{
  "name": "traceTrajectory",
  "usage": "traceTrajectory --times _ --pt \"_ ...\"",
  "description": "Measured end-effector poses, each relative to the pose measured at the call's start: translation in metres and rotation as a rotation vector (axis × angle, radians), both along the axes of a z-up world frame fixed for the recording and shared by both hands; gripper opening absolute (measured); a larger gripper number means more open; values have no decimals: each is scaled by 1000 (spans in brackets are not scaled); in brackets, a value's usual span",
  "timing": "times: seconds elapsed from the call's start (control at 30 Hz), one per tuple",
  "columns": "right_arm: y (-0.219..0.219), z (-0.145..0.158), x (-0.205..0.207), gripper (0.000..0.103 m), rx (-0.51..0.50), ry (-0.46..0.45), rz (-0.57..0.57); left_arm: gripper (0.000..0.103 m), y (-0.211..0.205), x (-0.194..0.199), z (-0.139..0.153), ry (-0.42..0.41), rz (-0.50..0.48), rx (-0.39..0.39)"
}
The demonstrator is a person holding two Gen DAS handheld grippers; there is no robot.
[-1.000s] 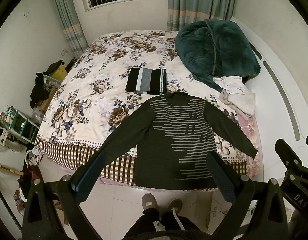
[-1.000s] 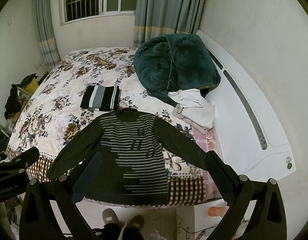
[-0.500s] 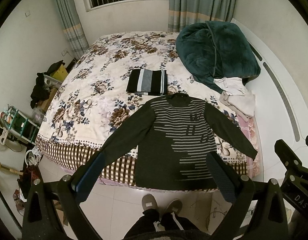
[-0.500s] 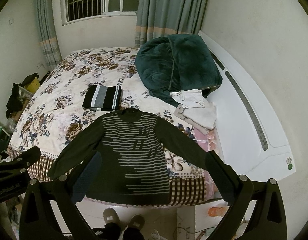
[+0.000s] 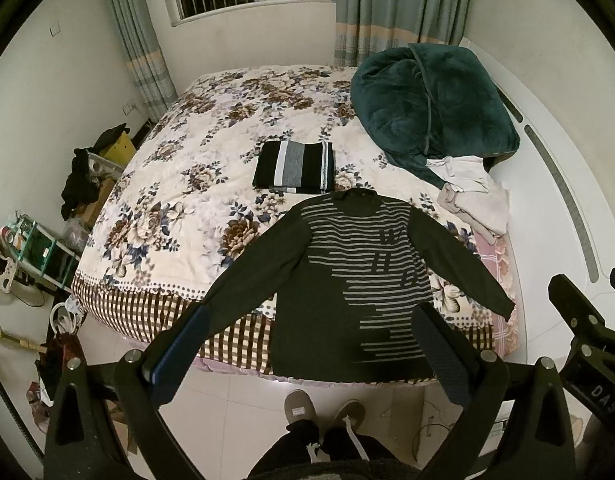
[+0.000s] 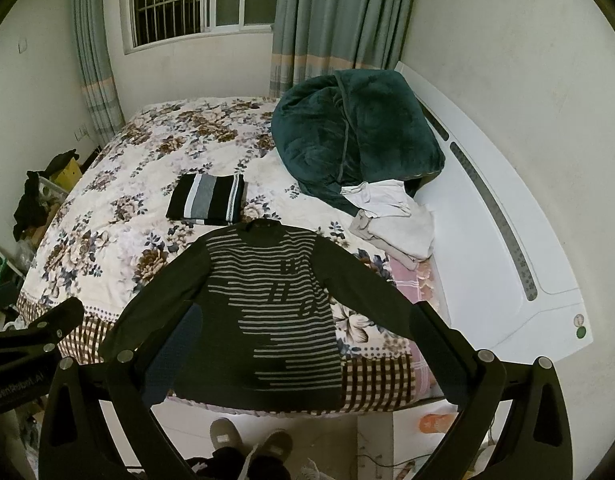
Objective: Fold small clothes
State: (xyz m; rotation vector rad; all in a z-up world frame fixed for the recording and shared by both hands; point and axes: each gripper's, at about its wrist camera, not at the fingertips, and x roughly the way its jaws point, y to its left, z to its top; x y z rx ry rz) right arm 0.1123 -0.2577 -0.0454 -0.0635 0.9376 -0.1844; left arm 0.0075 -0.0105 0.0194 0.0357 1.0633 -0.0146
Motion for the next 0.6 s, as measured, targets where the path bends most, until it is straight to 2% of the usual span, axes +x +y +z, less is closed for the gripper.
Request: traceTrajectory --times 0.07,0.6 --pt "11 9 1 103 1 1 4 103 -1 1 2 -1 0 1" --pt "9 6 -2 103 4 -1 6 103 -2 2 3 -5 1 0"
